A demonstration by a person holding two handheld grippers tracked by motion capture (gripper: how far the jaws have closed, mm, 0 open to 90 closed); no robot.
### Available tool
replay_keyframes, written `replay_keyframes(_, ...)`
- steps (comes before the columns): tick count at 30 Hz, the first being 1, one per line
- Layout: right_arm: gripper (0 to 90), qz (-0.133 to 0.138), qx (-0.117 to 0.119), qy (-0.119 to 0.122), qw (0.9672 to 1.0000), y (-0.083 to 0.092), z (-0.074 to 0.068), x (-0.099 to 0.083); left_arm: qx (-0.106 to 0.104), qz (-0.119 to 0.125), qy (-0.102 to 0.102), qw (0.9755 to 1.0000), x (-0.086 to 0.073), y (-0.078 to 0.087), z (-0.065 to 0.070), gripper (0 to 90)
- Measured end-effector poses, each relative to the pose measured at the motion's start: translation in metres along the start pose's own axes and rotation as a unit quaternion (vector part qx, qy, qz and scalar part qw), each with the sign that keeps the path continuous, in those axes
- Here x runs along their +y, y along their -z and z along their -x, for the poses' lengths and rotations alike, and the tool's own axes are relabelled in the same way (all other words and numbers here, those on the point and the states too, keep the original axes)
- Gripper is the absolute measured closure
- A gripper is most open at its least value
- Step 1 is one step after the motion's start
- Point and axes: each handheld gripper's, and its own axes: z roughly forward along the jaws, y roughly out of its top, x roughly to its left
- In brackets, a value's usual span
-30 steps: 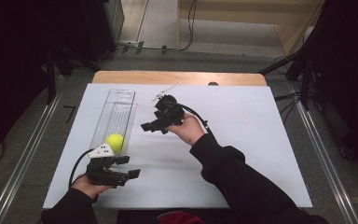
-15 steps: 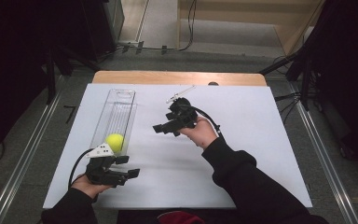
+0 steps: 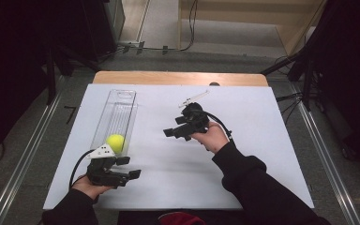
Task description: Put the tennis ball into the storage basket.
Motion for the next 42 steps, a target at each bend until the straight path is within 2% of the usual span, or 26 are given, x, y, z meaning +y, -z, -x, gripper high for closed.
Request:
replay_keyframes(11, 20.7, -0.001, -0.009, -0.014, 0.9999, 0.01, 0.011, -0.016, -0.003, 0.003, -0.003, 1.0, 0.001, 0.002, 0.001, 26.0)
replay_keyframes(14, 20.7, -0.002, -0.005, -0.015, 0.9999, 0.015, 0.014, -0.023, -0.002, 0.002, -0.004, 1.0, 0.001, 0.001, 0.002, 26.0)
replay_keyframes(24, 20.7, 0.0, -0.017, -0.031, 0.9994, 0.031, 0.024, -0.048, 0.0, 0.002, -0.003, 1.0, 0.001, 0.001, 0.001, 26.0)
replay_keyframes(36, 20.9, 0.013, -0.025, -0.042, 0.9987, 0.05, 0.024, -0.065, 0.0, 0.002, -0.002, 1.0, 0.001, 0.001, 0.001, 26.0)
replay_keyframes(42, 20.9, 0.019, -0.037, -0.051, 0.9978, 0.06, 0.023, -0.074, 0.0, 0.002, -0.004, 1.0, 0.001, 0.001, 0.001, 26.0)
